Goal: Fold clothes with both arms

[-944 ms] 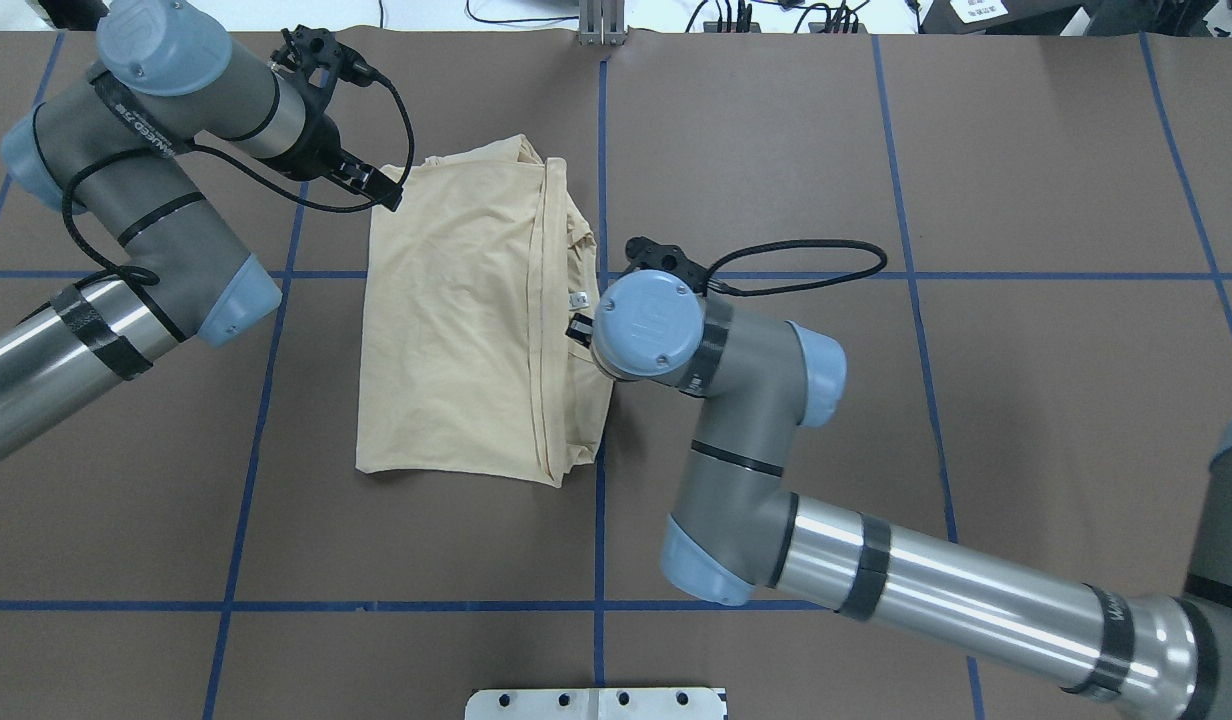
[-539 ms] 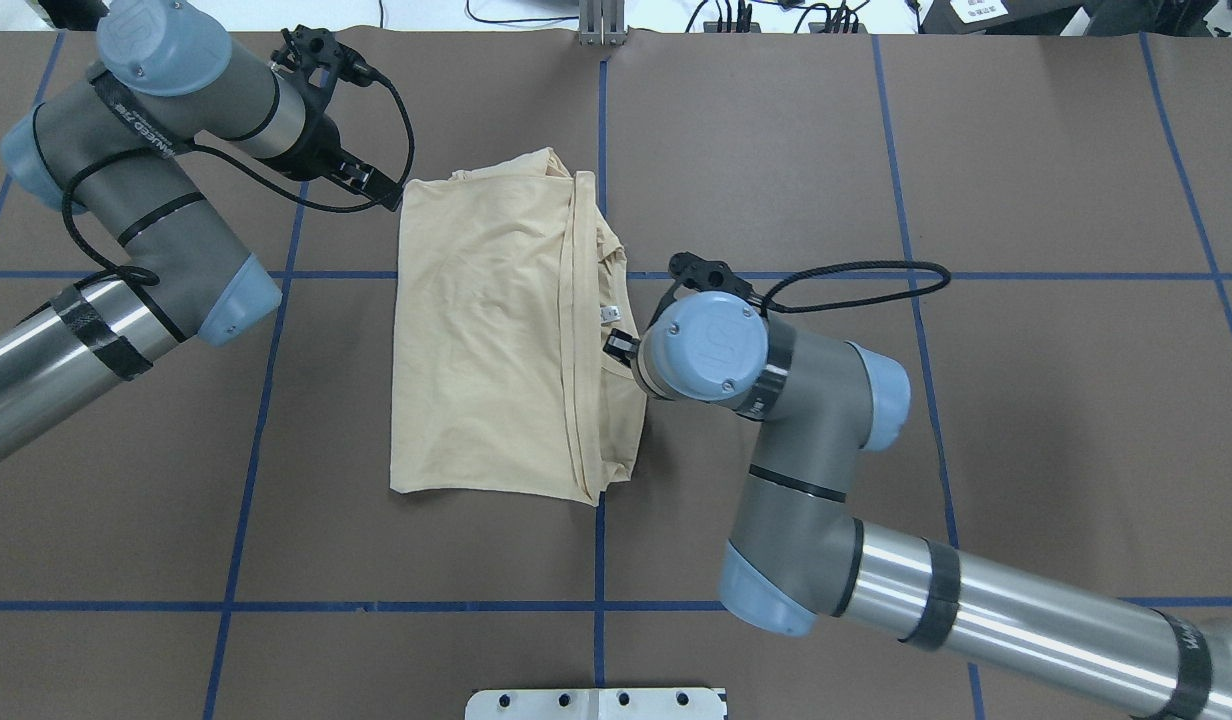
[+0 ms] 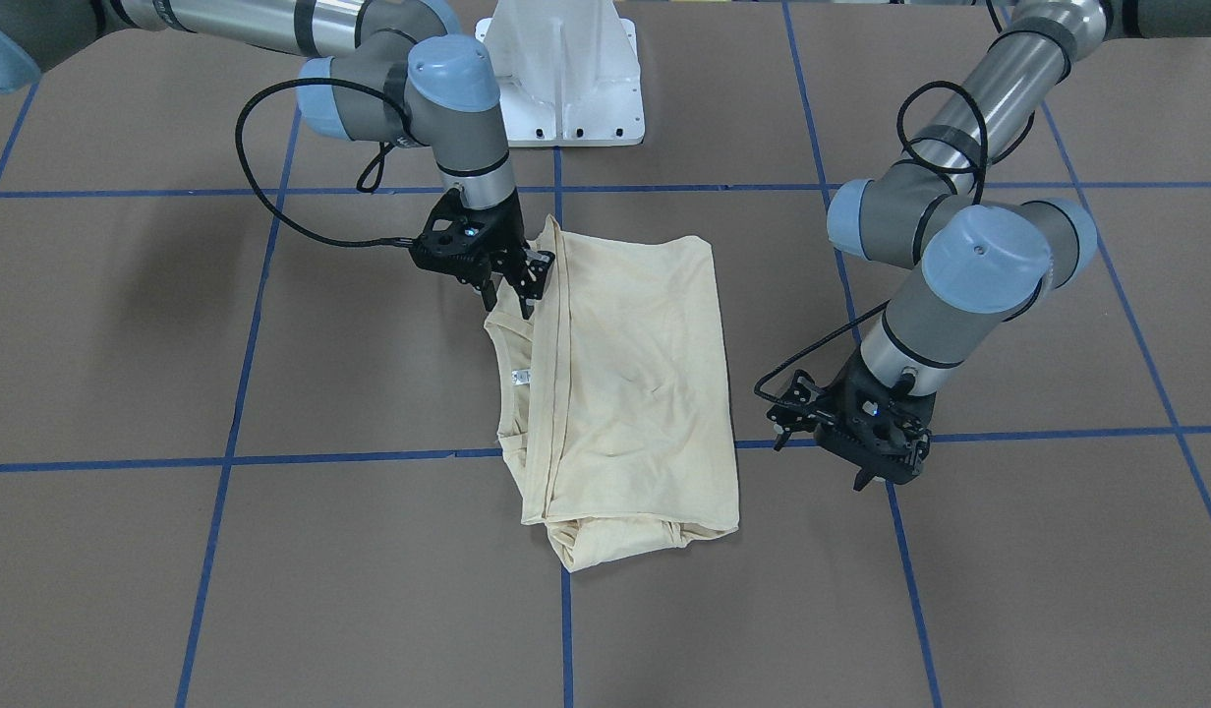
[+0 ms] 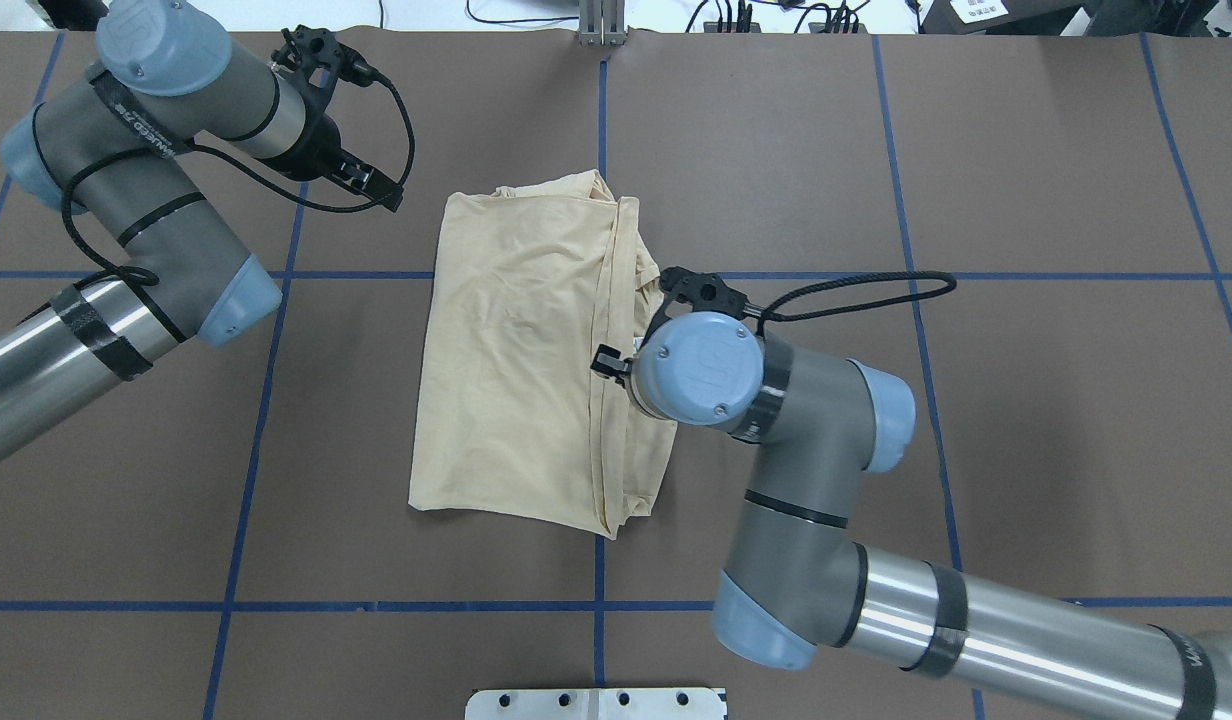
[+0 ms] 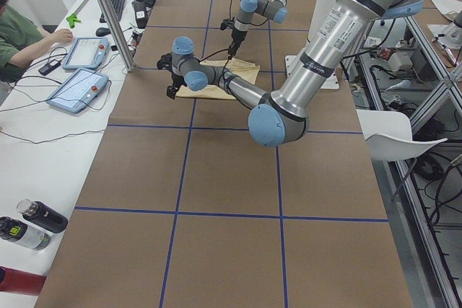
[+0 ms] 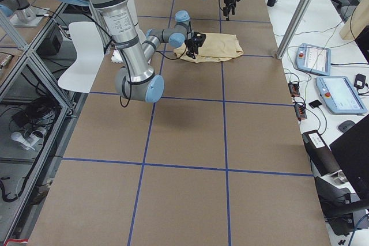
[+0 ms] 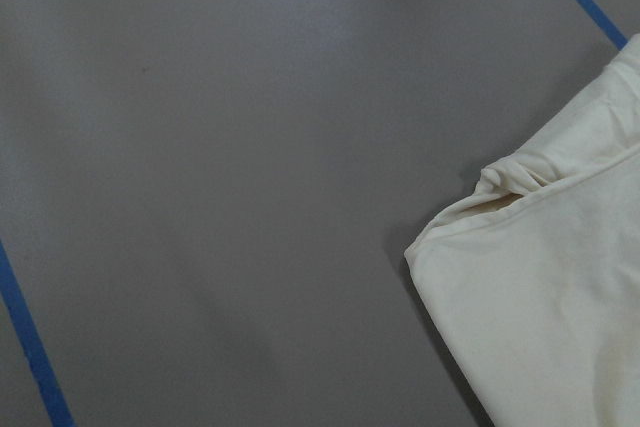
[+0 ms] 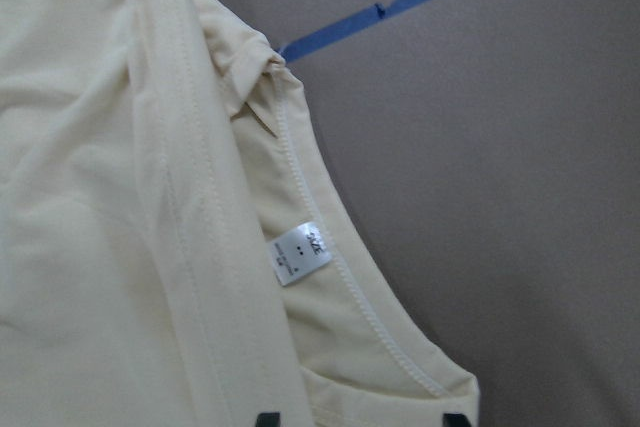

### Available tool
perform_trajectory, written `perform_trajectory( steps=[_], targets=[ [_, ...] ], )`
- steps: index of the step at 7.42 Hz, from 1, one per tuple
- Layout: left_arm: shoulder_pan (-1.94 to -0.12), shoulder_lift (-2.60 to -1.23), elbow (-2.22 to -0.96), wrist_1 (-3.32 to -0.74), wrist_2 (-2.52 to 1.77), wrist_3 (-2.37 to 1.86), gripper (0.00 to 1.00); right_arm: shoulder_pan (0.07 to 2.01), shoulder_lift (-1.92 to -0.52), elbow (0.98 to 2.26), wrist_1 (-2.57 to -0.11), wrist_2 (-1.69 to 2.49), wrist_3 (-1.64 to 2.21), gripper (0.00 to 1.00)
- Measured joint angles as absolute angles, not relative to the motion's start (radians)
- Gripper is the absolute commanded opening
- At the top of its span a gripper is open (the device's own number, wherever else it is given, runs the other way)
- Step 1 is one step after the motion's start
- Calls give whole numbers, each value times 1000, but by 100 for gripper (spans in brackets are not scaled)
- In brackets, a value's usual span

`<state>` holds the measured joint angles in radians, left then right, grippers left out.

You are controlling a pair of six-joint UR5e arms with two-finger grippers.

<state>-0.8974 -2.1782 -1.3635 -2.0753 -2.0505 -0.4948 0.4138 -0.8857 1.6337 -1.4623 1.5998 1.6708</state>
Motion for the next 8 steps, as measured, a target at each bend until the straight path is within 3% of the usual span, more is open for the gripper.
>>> perform_trajectory(
  steps=[3, 8],
  targets=[
    [-898, -2176, -1365, -2076, -2080, -494, 100, 423, -690, 1405, -1552, 1611, 1590, 100],
    [-899, -2174, -1371, -2076, -2101, -492, 100, 419, -660, 1352, -1702, 1636, 1357, 100]
  ],
)
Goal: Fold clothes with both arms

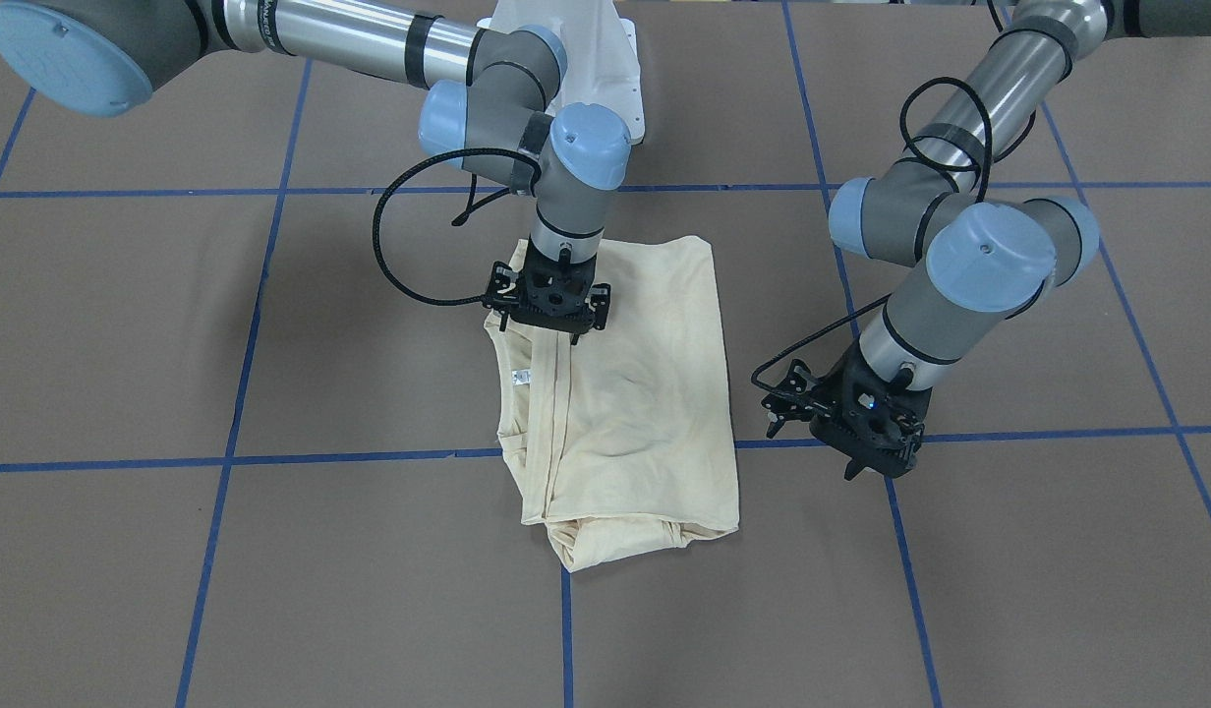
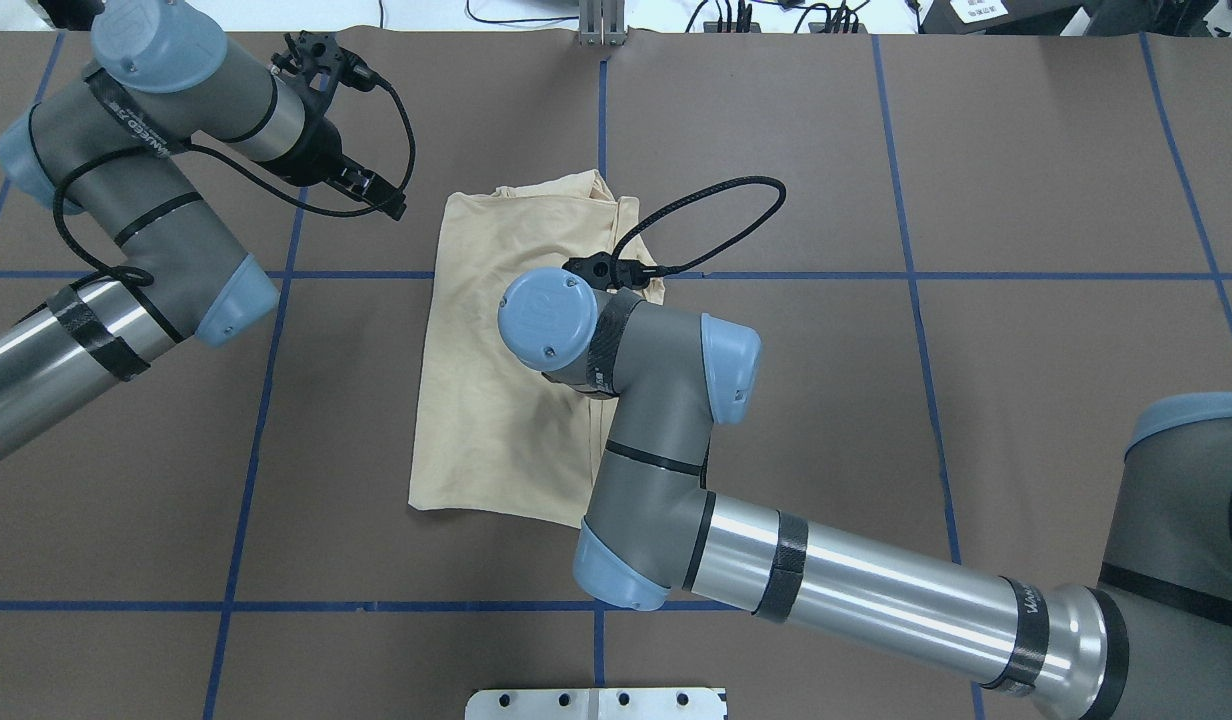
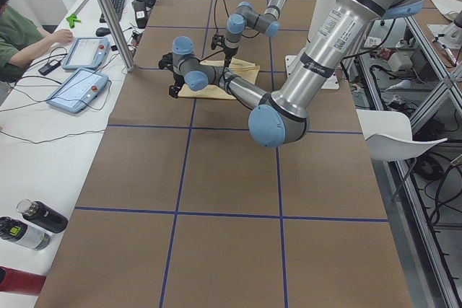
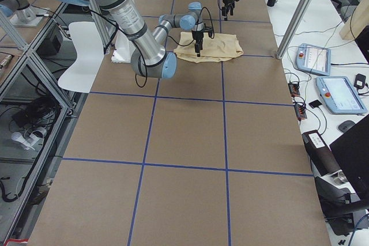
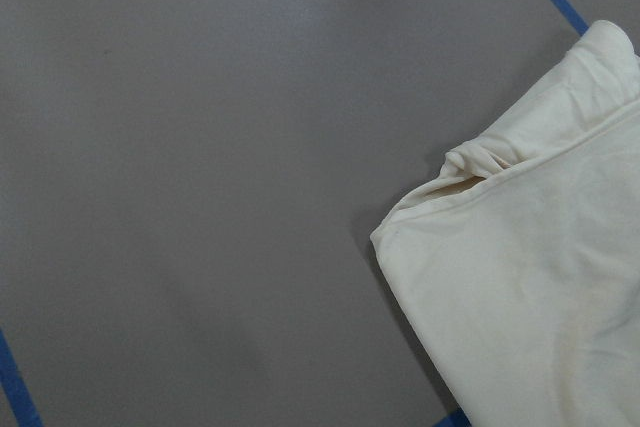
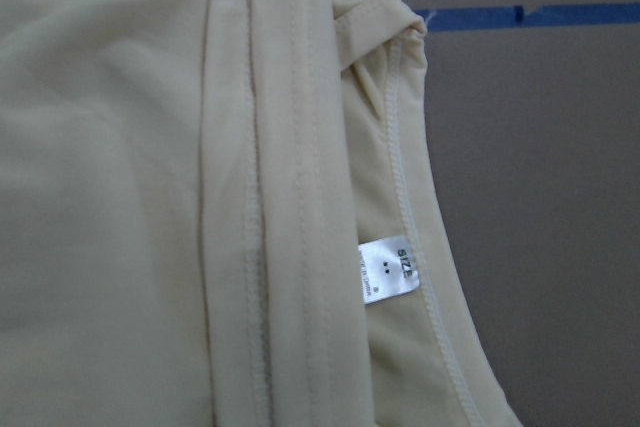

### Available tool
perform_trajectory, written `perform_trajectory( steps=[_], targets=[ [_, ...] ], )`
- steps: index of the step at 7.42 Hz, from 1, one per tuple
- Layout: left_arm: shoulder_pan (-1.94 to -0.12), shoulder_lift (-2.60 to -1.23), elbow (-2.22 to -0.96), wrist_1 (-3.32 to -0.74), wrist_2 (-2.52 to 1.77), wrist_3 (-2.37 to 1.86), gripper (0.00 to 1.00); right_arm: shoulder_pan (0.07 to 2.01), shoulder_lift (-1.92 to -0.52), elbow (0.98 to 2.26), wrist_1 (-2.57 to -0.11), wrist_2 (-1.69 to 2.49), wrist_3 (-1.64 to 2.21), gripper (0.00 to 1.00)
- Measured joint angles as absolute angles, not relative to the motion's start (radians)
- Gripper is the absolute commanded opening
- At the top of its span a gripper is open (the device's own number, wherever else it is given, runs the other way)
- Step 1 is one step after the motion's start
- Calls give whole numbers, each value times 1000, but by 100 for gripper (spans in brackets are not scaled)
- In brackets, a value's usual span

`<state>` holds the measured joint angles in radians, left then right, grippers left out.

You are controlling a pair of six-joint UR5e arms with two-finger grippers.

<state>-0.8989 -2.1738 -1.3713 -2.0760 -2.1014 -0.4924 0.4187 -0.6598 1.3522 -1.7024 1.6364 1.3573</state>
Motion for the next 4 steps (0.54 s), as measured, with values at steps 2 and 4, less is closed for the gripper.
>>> perform_trajectory(
  steps=[2, 4],
  targets=[
    [-899, -2174, -1371, -2076, -2102, -492, 100, 416, -657, 1351, -1714, 1637, 1343, 100],
    [-899, -2174, -1371, -2077, -2101, -492, 100, 415, -654, 1351, -1712, 1637, 1341, 100]
  ],
)
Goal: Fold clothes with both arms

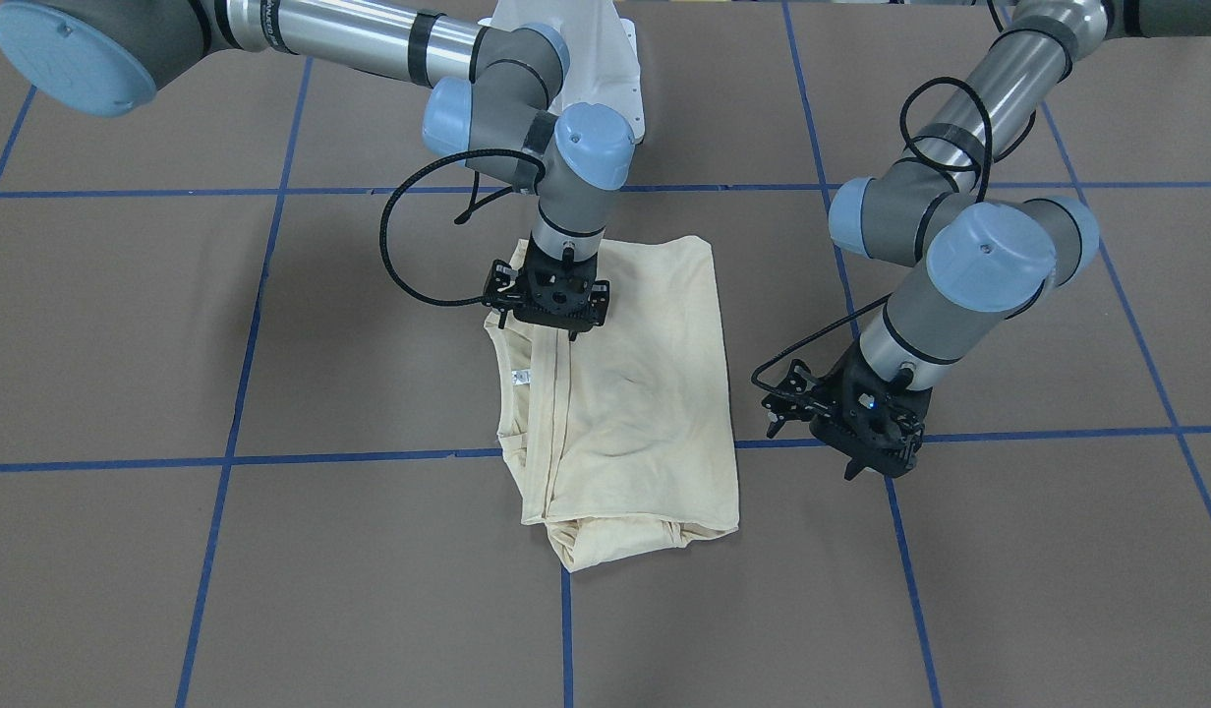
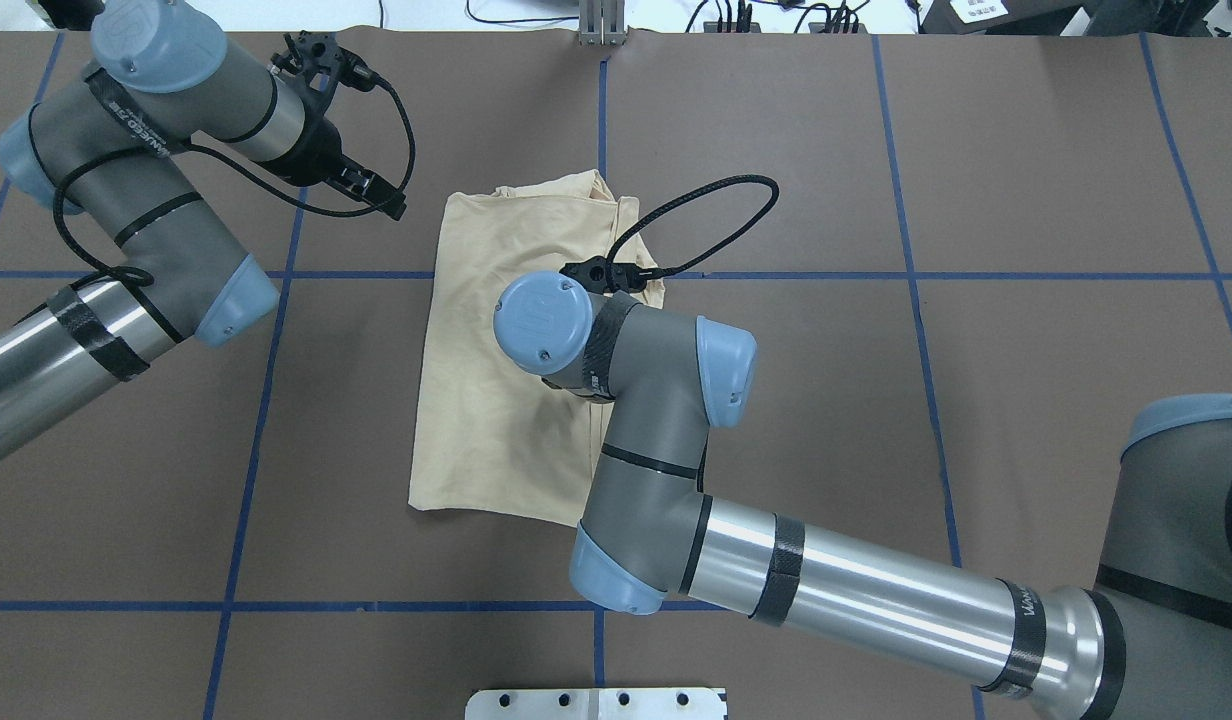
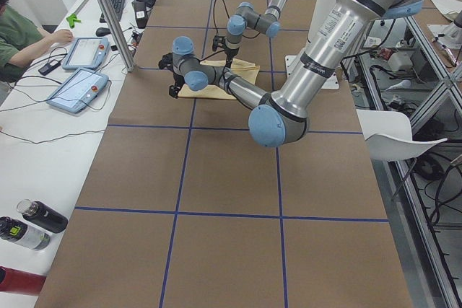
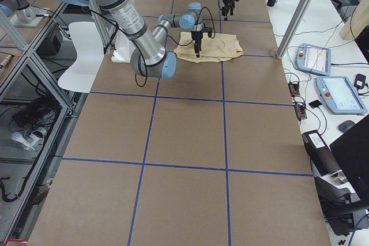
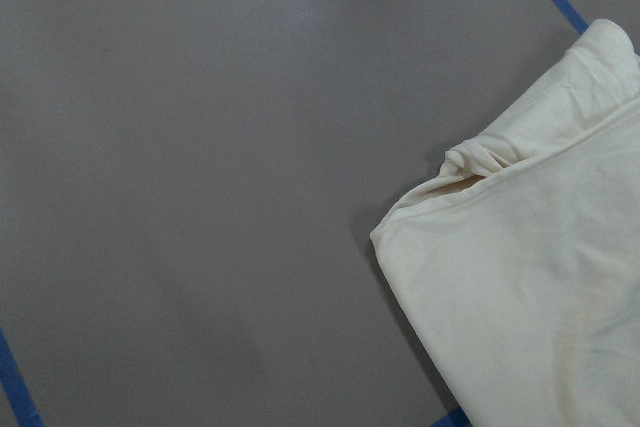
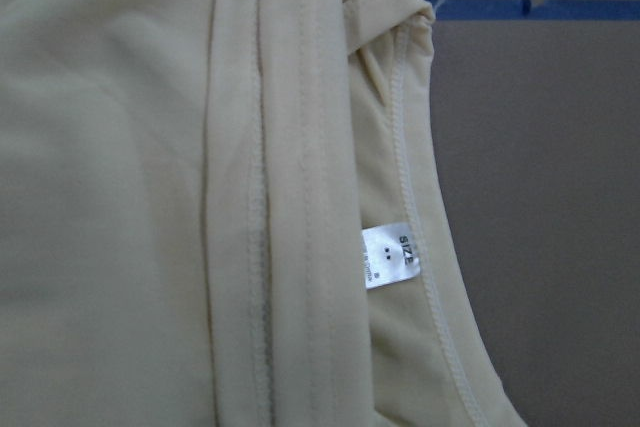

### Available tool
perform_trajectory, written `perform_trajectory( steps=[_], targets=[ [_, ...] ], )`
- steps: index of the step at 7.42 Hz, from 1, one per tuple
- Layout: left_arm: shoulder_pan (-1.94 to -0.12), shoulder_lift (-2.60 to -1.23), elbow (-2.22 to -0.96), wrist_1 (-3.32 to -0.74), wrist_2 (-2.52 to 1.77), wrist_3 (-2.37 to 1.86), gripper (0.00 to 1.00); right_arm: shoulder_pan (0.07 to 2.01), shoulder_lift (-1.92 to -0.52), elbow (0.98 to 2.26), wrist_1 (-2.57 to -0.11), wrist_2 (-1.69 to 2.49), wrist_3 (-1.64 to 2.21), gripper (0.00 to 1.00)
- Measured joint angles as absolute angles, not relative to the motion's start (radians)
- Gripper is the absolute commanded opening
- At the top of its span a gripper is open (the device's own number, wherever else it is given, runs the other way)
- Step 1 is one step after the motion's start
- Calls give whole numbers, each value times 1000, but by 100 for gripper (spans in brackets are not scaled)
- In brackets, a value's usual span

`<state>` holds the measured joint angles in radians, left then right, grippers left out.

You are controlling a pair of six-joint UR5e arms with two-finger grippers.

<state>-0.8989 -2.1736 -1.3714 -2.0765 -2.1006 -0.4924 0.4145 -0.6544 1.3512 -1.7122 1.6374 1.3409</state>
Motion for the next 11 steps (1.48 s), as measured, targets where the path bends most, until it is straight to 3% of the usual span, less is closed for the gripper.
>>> perform_trajectory(
  steps=[11],
  targets=[
    [-897, -2174, -1370, -2077, -2100, -492, 100, 399, -660, 1354, -1751, 1644, 1289, 100]
  ],
)
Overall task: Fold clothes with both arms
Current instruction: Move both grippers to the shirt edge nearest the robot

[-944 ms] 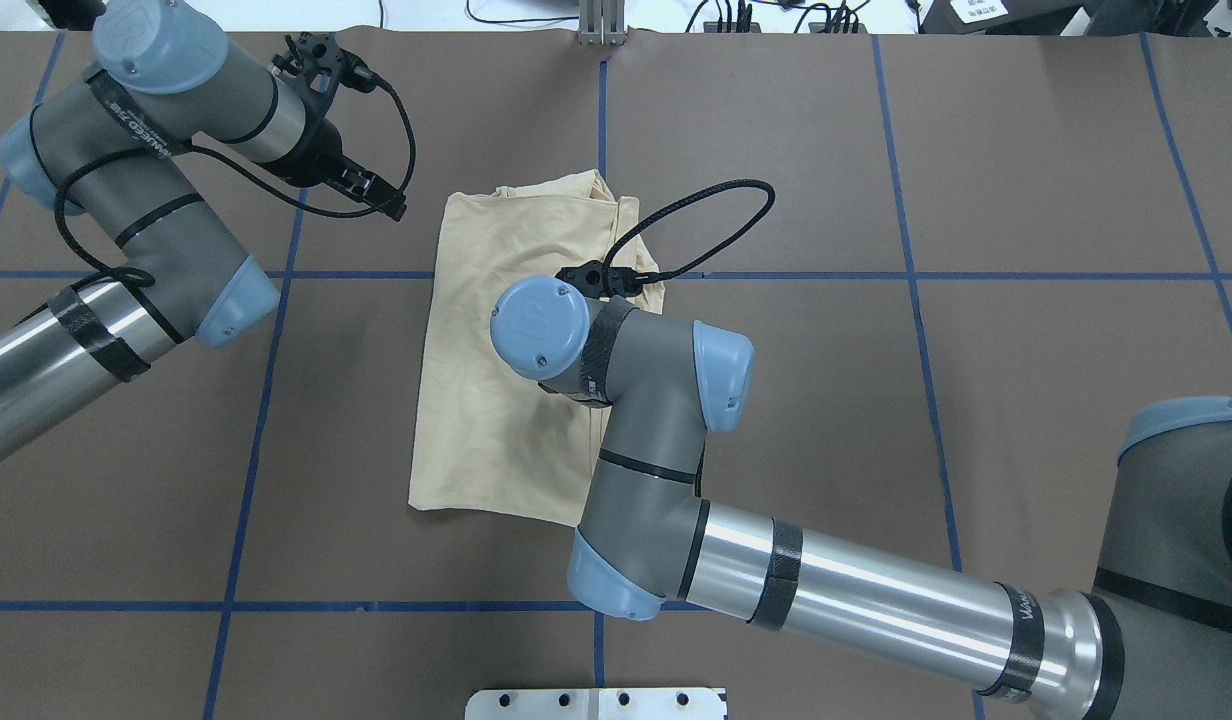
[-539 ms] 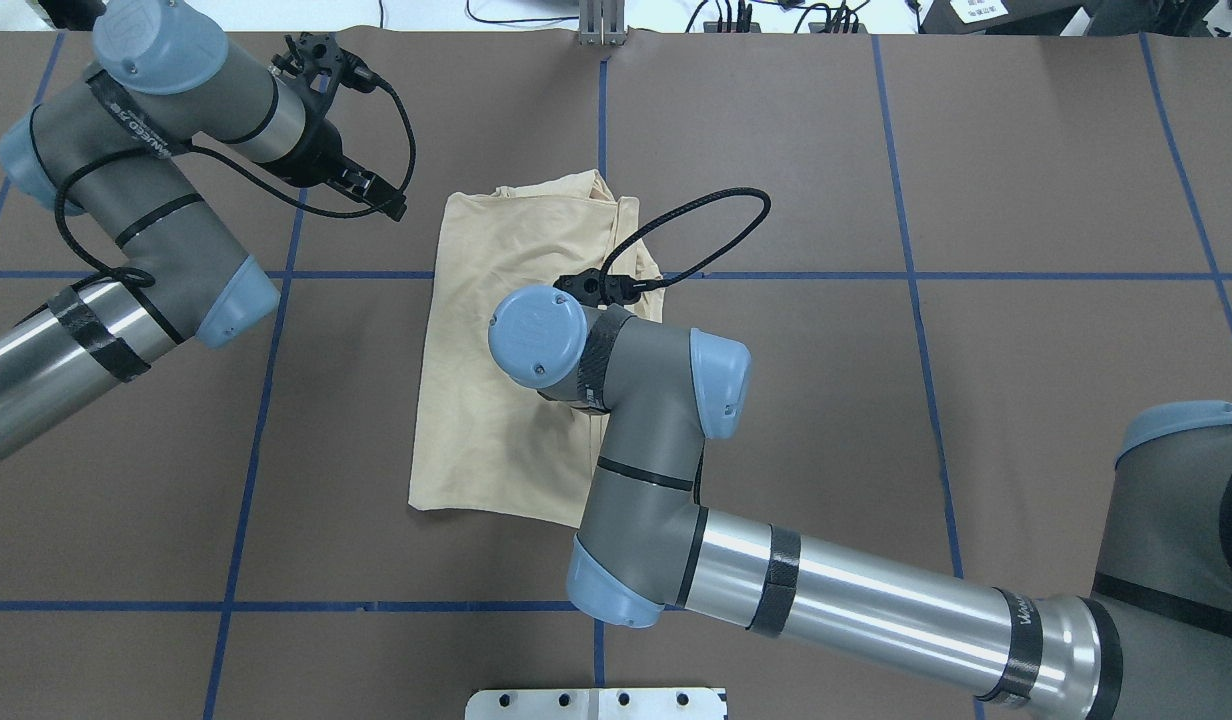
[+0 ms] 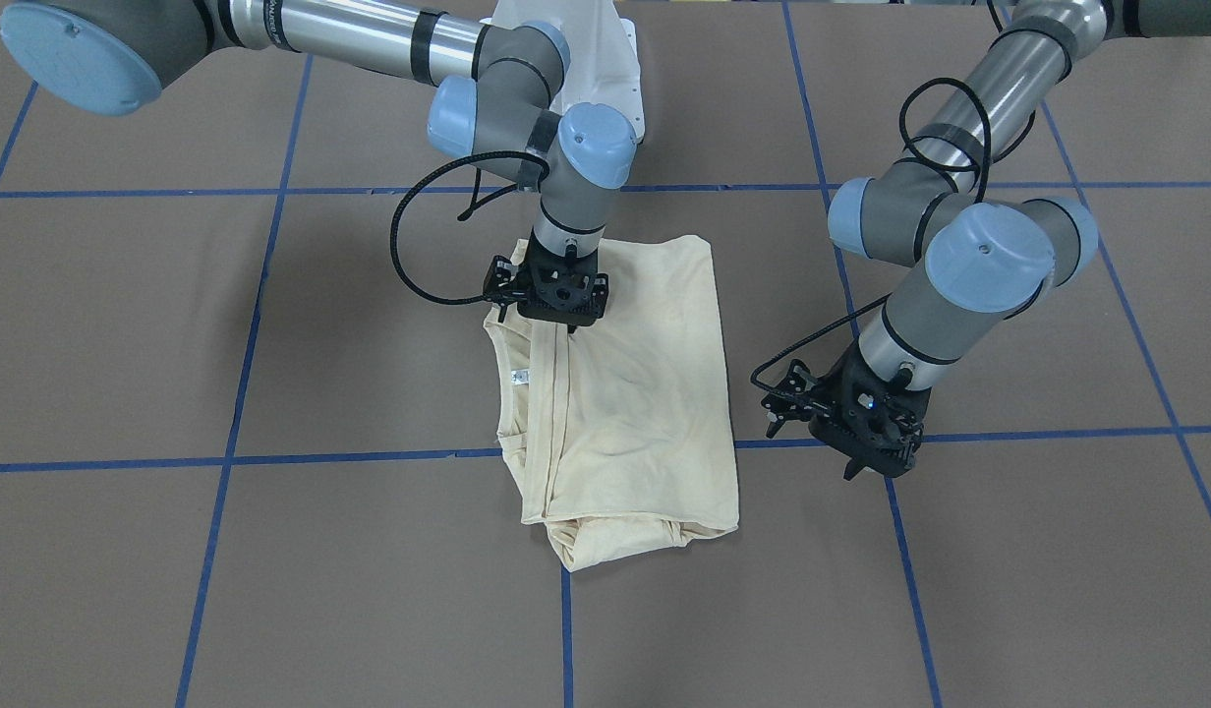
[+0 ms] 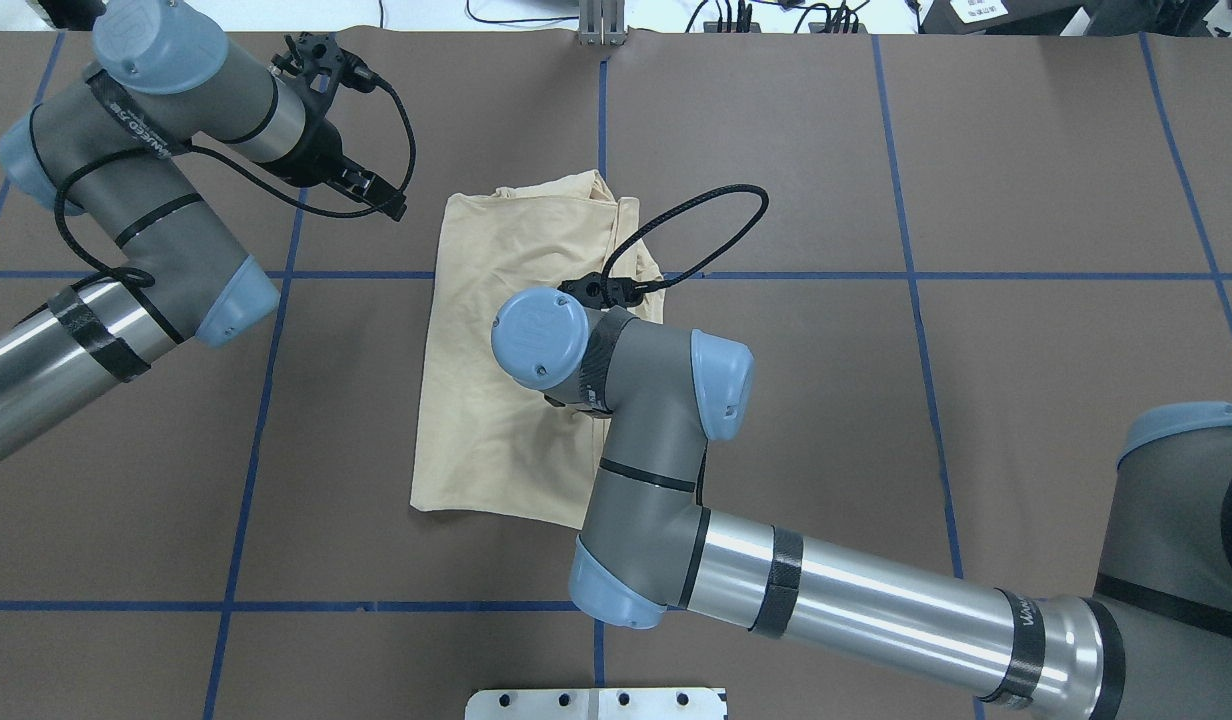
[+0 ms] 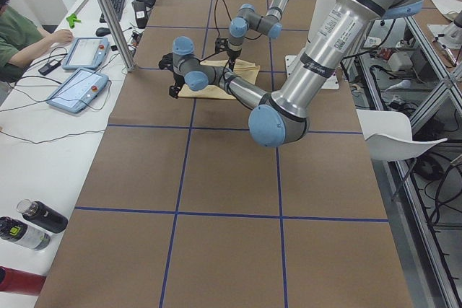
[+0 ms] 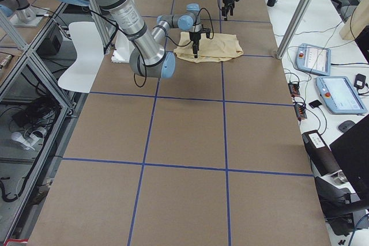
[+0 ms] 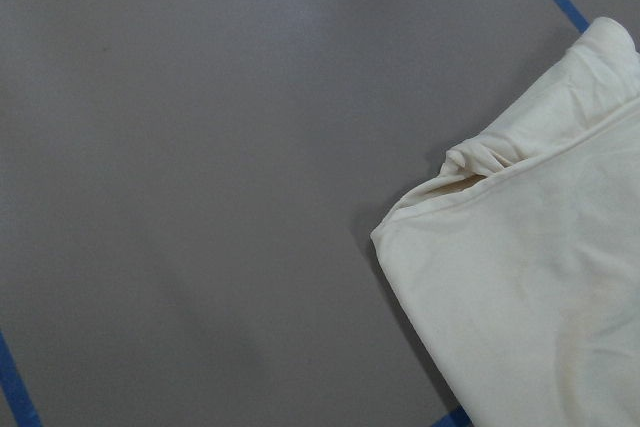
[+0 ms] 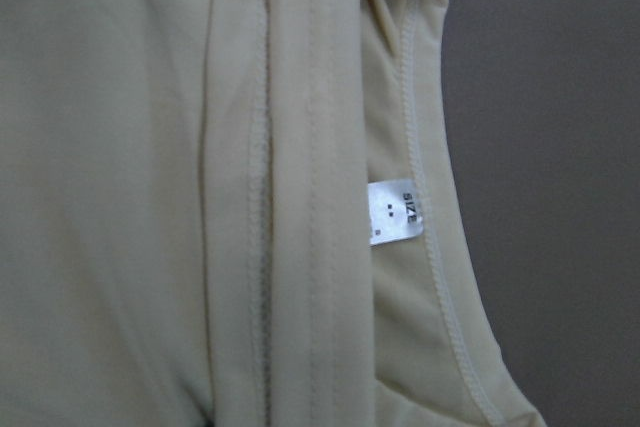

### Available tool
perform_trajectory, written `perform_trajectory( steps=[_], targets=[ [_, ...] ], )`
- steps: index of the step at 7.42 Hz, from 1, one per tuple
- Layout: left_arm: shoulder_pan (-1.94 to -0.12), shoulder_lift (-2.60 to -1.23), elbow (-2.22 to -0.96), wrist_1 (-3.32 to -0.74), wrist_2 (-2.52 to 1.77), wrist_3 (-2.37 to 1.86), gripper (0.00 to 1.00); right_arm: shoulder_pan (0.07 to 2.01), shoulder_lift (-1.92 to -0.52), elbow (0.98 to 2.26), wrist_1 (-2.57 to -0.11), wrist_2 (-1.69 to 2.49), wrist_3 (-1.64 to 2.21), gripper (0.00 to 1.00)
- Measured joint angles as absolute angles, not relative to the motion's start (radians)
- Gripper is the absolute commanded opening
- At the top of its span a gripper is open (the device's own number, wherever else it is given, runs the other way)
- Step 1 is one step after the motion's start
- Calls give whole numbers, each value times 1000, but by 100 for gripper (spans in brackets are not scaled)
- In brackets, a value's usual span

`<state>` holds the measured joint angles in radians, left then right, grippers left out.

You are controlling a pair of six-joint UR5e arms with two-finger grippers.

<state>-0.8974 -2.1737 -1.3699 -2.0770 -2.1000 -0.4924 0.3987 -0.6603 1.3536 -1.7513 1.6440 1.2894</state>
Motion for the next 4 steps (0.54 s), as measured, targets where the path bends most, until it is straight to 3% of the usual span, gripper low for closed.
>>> perform_trajectory(
  steps=[4],
  targets=[
    [-897, -2171, -1370, -2080, -2100, -492, 100, 406, -729, 1483, -1863, 1644, 1214, 100]
  ],
)
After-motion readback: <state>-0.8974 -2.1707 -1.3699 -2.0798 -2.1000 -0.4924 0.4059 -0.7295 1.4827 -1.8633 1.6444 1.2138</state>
